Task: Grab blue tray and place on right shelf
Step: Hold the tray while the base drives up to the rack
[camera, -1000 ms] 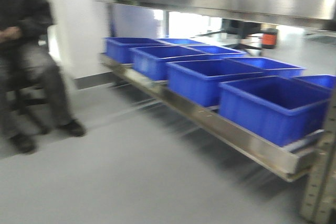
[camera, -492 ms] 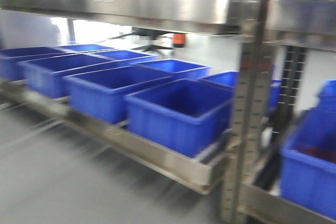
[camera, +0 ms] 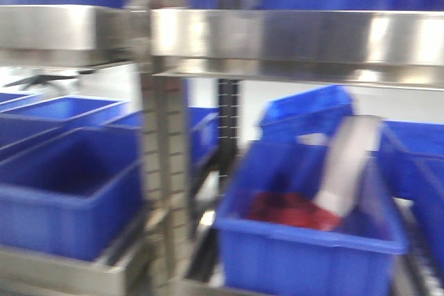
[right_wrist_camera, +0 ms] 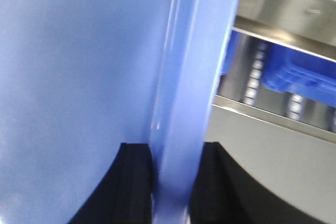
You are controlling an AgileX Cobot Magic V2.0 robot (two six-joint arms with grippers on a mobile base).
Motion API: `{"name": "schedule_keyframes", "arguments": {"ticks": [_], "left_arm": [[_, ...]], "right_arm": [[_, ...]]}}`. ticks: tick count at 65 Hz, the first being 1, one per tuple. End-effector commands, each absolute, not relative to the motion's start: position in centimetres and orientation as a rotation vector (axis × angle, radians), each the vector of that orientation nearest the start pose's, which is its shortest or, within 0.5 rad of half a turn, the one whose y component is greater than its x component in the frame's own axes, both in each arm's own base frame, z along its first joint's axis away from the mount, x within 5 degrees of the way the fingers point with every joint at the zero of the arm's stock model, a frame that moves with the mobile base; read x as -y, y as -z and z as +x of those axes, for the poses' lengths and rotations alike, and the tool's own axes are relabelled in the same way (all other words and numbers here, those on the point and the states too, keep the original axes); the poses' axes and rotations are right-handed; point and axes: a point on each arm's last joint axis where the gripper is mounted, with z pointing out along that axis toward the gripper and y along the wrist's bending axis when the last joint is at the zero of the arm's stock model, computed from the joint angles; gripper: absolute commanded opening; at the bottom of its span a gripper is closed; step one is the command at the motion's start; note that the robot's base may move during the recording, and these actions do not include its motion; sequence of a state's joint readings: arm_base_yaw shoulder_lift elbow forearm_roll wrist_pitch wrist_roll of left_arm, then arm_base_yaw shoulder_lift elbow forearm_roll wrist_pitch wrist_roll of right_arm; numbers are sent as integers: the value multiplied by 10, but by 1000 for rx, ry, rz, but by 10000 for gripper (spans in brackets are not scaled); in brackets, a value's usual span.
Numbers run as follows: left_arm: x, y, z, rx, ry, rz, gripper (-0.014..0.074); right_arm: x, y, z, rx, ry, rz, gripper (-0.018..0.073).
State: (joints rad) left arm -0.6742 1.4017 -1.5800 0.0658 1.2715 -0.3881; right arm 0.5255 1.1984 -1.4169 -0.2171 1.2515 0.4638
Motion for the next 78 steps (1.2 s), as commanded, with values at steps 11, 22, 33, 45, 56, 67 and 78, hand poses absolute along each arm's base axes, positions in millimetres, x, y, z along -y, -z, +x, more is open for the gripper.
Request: {"name": "schedule_keyframes", "arguments": {"ticks": [11,22,33,45,56,67,78], "left_arm": [[166,-430,203,-2595,358,436,-48],[166,-430,203,-2595,358,436,-48],[166,-430,203,-2595,358,436,-48],[166,-430,203,-2595,358,436,-48],[166,-430,203,-2595,358,436,-48],[166,-430,203,-2595,358,436,-48],[166,-430,203,-2595,358,436,-48]], "right_arm": [[-92,-439,190,-2431,-181,-102,56],[-92,-439,190,-2431,-183,-102,56],[-92,-439,190,-2431,-183,-102,56],[-92,-439,190,-2431,-183,-102,56],[-92,-439,190,-2431,-183,-102,56],[-92,-439,190,-2431,-183,-102,56],[-92,-439,190,-2431,-183,-102,56]]}}
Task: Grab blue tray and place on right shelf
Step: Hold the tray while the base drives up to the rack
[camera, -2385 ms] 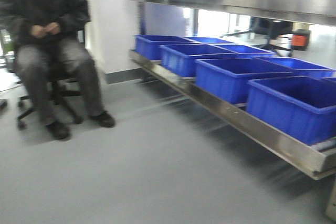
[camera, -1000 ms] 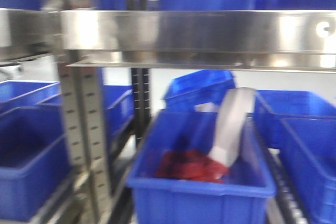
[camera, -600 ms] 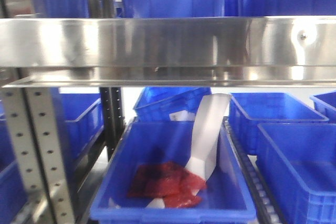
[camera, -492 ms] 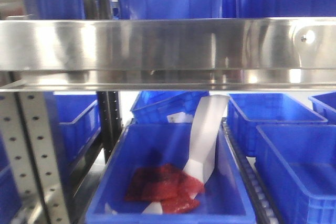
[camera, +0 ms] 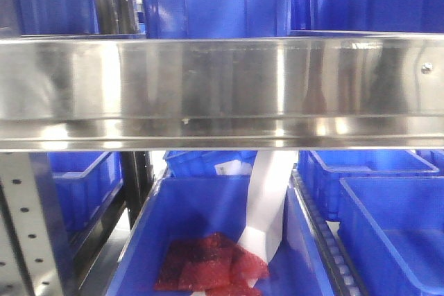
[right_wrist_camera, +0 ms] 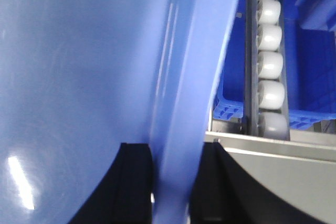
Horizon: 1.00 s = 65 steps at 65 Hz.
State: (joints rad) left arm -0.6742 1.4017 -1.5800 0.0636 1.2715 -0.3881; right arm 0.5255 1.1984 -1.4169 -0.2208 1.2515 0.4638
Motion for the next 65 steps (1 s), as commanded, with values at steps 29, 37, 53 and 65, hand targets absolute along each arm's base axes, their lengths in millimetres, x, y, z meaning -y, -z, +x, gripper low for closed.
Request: {"name": "schedule_keyframes", "arguments": {"ticks": [29,37,53,65], "left_arm": [[166,-430,203,-2595,358,436,-48],[166,-430,203,-2595,358,436,-48],[166,-430,203,-2595,358,436,-48],[166,-430,203,-2595,358,436,-48]], "right_arm": [[-92,-439,190,-2431,-183,-102,56],[-92,-439,190,-2431,-183,-102,56],[-92,-439,190,-2431,-183,-102,56],[-92,-439,190,-2431,-183,-102,56]]}}
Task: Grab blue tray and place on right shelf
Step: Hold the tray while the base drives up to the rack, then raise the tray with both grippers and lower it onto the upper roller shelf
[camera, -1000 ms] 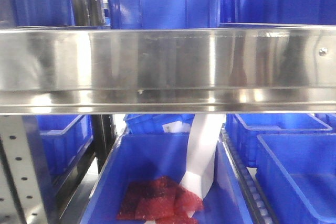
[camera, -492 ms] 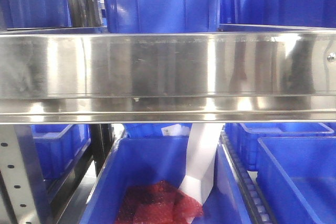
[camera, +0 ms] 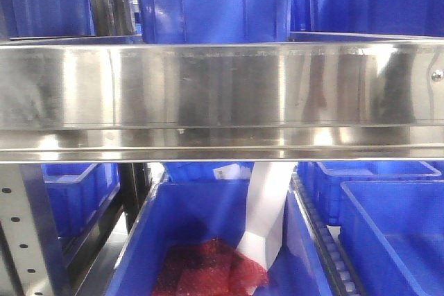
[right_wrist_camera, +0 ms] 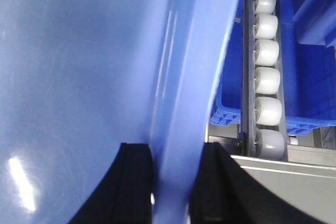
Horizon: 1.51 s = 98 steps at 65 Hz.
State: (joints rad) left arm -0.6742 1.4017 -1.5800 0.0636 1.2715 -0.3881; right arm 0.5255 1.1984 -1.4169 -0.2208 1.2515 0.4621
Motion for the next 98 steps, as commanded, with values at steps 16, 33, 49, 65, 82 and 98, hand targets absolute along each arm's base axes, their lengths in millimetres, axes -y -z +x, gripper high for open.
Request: {"name": "schedule_keyframes", "arguments": {"ticks": [16,33,49,65,82,98], "left_arm": [[166,-430,203,-2595,358,436,-48],[167,-431,204,-2570,368,432,-49],[160,-442,220,-2491,384,380,-48],[139,-453,270,-2472,363,269,-48],[135,-423,323,-2532,321,196,-48],[141,-381,357,-2625,267,184,-48]], "right_arm": [[-92,-439,191,-2427,-185,-103,56],[-94,-441,193,-2394,-204,-106,56],[-99,-450,200,-2280,-235,-176,56],[-109,-465,238,-2251,-223,-148,56],[-125,-435,306,-2367,-190,-106,56],[-135,-381,354,-2480,-127,-97,56]]}}
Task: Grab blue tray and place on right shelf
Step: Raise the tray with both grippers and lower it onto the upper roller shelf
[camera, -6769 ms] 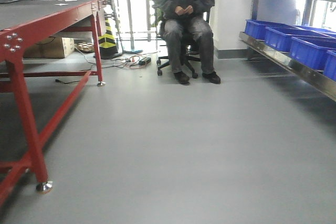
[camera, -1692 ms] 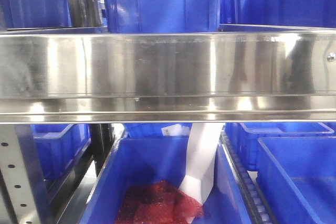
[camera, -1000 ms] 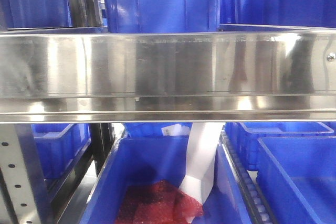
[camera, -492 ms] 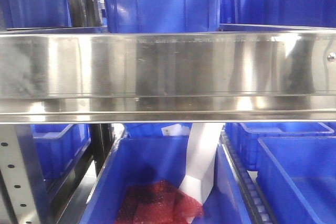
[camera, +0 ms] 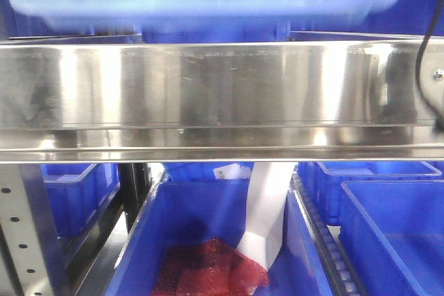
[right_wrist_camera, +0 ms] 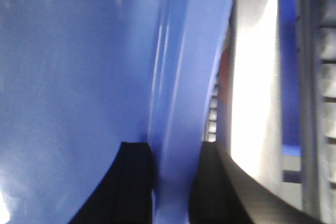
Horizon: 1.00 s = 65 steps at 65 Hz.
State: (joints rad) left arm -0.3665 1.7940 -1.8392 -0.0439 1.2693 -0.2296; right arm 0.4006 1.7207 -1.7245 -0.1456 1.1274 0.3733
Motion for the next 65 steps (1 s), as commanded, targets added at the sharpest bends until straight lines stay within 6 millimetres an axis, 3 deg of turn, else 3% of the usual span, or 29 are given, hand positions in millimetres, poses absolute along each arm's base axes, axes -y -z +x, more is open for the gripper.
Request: {"name": "schedule_keyframes", "arguments": {"ticks": [1,10,16,22,27,31,34,41,51,57,65], "left_arm": [[142,-379,359,-2628,267,184,-47],[144,-369,365,-2650,252,210,9],[145,-367,366,-2653,250,213,134],[144,-367,367,-2649,251,212,325],[145,-367,367,-2646,252,211,492],[145,-368,367,-2643,253,211,571],[144,-369,367,-2646,252,212,579],[143,-375,364,-2633,255,217,578],[141,-397,347,-2576,264,262,578],[140,-413,330,-2528,270,308,573],[134,-428,304,-2454,294,317,456]], "right_arm": [[-136,-379,355,-2484,-125,-98,56],[-134,-367,364,-2514,-106,-84,60],[-131,-367,366,-2513,-103,-75,111],[-128,-367,366,-2512,-100,-66,256],[-128,-367,367,-2512,-99,-63,444],[-127,-367,366,-2517,-97,-63,578],[-127,-368,366,-2522,-95,-62,650],[-126,-372,363,-2523,-93,-59,617],[-122,-392,348,-2490,-108,-57,528],[-119,-410,334,-2448,-118,-88,404],[-116,-437,304,-2366,-150,-135,186]]}}
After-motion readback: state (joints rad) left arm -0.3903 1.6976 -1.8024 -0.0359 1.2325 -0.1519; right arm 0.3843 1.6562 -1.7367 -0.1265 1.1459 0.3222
